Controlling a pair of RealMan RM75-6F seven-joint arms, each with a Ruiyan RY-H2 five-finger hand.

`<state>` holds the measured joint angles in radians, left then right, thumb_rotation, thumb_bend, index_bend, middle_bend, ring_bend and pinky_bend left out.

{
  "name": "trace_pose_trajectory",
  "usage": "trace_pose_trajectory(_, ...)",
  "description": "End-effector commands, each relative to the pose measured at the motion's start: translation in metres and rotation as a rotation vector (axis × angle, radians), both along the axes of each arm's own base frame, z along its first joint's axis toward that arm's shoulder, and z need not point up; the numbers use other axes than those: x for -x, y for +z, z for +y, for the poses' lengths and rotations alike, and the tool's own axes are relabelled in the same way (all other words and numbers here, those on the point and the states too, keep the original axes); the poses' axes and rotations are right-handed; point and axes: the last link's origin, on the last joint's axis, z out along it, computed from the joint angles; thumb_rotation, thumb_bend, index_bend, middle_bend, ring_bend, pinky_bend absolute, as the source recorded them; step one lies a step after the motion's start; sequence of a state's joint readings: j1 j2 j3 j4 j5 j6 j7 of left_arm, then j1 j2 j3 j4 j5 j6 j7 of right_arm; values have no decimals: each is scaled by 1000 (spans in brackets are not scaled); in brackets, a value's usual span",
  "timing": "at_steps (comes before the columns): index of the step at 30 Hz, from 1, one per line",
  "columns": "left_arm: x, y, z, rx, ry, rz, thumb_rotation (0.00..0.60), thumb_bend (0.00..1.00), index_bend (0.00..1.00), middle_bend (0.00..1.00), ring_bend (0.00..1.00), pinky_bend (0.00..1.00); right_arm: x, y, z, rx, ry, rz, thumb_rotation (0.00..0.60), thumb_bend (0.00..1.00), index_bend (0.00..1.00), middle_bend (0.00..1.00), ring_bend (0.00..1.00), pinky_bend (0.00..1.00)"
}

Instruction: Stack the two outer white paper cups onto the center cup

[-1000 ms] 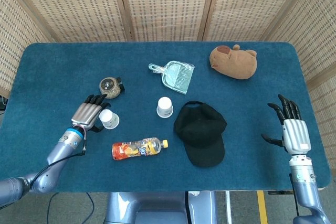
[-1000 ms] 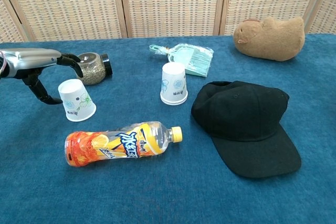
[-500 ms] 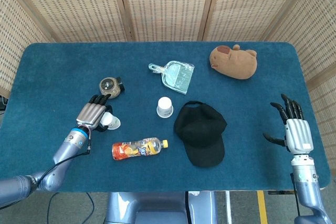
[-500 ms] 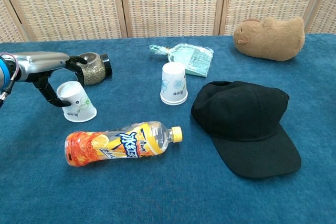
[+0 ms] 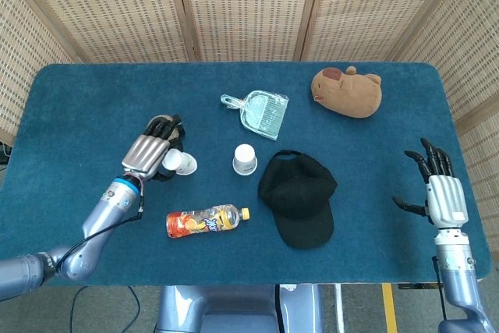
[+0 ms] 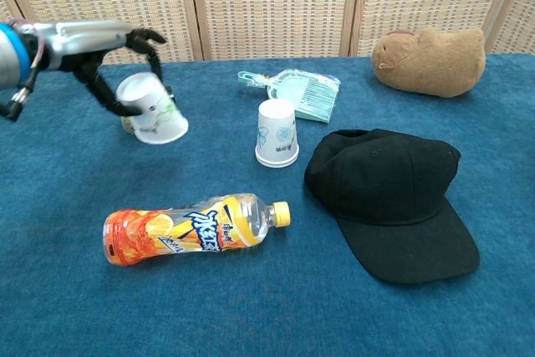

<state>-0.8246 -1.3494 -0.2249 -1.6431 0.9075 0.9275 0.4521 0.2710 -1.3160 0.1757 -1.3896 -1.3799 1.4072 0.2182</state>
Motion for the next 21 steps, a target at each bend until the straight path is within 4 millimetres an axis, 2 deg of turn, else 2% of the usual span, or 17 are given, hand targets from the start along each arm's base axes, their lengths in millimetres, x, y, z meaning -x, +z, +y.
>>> trace_pose_trajectory(1, -22, -4, 5, -13, -47, -33, 600, 306, 420, 0, 0, 0, 2, 1, -1, 5, -3, -5, 600, 147, 220, 0, 0, 0)
trace_pose_trajectory(2, -38, -8, 9, -21, -80, -61, 600, 305, 420, 0, 0, 0, 4, 2, -2, 7, -11, -10, 600, 147, 220, 0, 0, 0)
trace_pose_trajectory(6, -60, -19, 17, -40, -112, -120, 600, 305, 415, 0, 0, 0, 7, 3, -4, 10, -20, -21, 600, 147, 220, 0, 0, 0)
trace_pose_trajectory(15, -92, -42, 29, -6, -121, -139, 600, 302, 398, 0, 0, 0, 15, 7, -7, 15, -44, -47, 600, 147, 220, 0, 0, 0)
trace_pose_trajectory(21, -103, -55, 30, 23, -114, -127, 600, 299, 390, 0, 0, 0, 20, 11, -10, 23, -62, -66, 600, 147, 220, 0, 0, 0)
